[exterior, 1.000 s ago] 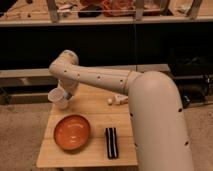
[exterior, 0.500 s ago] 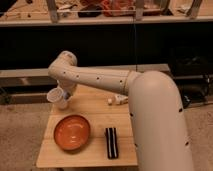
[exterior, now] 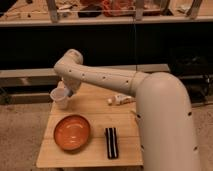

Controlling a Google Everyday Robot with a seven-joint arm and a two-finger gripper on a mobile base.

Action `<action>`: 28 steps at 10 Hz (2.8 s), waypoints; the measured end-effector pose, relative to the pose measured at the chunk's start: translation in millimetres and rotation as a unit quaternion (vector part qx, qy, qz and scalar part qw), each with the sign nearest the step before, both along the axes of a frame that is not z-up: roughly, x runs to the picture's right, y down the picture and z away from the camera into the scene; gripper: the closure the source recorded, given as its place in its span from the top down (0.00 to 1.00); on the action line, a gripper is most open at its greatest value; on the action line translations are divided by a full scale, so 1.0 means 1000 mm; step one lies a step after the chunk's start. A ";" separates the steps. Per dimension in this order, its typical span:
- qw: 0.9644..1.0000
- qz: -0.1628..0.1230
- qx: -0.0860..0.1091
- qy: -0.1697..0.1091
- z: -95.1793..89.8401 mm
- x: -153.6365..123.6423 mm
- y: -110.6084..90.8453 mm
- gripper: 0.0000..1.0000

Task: Place the white sponge in the ceramic cup

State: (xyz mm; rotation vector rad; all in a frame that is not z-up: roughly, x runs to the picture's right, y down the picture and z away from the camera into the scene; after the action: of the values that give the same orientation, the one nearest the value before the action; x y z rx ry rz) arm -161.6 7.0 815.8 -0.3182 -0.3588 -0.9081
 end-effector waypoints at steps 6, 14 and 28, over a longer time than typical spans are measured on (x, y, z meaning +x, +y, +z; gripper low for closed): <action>0.997 0.069 0.022 -0.015 -0.003 0.050 -0.020 0.00; 0.980 0.080 -0.008 -0.183 -0.010 0.020 -0.017 0.00; 0.948 -0.080 -0.006 -0.309 -0.010 -0.038 -0.007 0.00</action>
State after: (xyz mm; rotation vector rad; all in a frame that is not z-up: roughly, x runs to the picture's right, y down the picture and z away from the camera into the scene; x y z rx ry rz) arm -199.7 -0.2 806.2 -0.0621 -0.9277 -1.1579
